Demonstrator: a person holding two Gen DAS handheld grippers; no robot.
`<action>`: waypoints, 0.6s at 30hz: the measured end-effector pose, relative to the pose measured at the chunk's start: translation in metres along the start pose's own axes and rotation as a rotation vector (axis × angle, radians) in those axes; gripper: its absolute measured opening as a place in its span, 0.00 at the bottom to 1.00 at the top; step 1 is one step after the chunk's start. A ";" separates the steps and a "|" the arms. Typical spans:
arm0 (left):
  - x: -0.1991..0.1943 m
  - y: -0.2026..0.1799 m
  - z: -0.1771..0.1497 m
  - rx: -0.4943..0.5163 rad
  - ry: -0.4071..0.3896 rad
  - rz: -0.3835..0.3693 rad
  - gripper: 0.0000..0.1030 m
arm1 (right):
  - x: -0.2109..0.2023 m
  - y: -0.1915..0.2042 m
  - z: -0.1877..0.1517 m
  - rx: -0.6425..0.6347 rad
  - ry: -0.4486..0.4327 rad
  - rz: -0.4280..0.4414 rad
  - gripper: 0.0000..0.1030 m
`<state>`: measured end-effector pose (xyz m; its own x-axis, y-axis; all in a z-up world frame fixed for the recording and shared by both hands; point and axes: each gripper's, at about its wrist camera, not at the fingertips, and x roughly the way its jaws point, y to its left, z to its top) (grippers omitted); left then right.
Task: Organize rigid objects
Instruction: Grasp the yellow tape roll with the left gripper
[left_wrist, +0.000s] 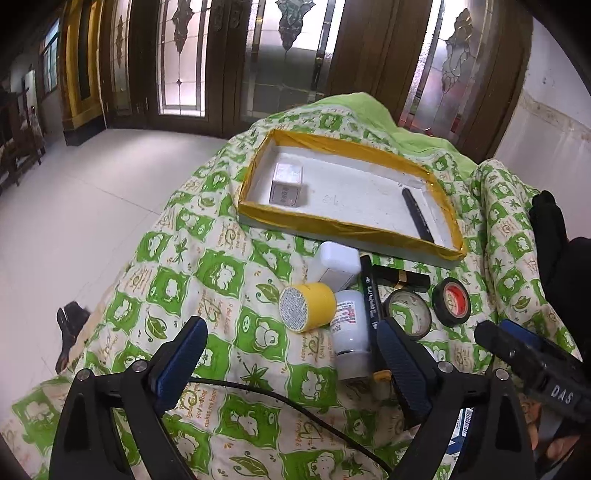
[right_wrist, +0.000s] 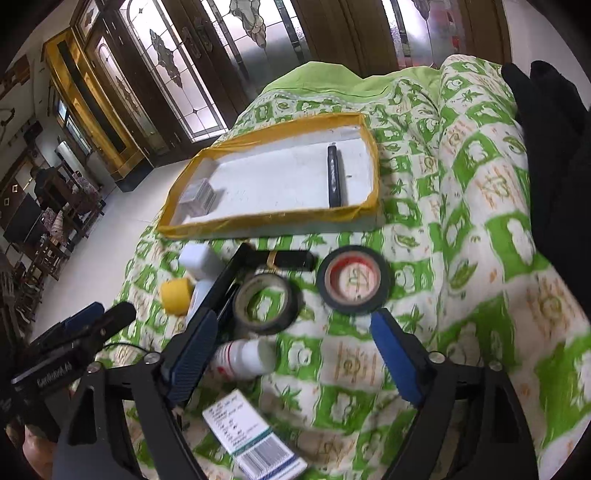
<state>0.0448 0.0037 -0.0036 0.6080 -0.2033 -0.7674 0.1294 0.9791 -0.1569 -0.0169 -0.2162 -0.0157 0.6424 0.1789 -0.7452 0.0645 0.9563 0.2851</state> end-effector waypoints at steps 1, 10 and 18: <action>0.003 0.000 0.000 -0.002 0.013 0.003 0.92 | 0.001 0.001 -0.001 -0.005 0.003 -0.004 0.84; 0.021 -0.001 -0.001 0.004 0.088 0.002 0.92 | 0.007 -0.002 0.001 0.012 0.020 0.000 0.84; 0.052 0.011 0.011 -0.069 0.172 0.003 0.92 | 0.009 -0.002 0.001 0.007 0.026 -0.006 0.84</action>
<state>0.0866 0.0034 -0.0381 0.4644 -0.2030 -0.8620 0.0700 0.9787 -0.1928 -0.0102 -0.2169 -0.0224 0.6222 0.1787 -0.7622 0.0740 0.9558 0.2845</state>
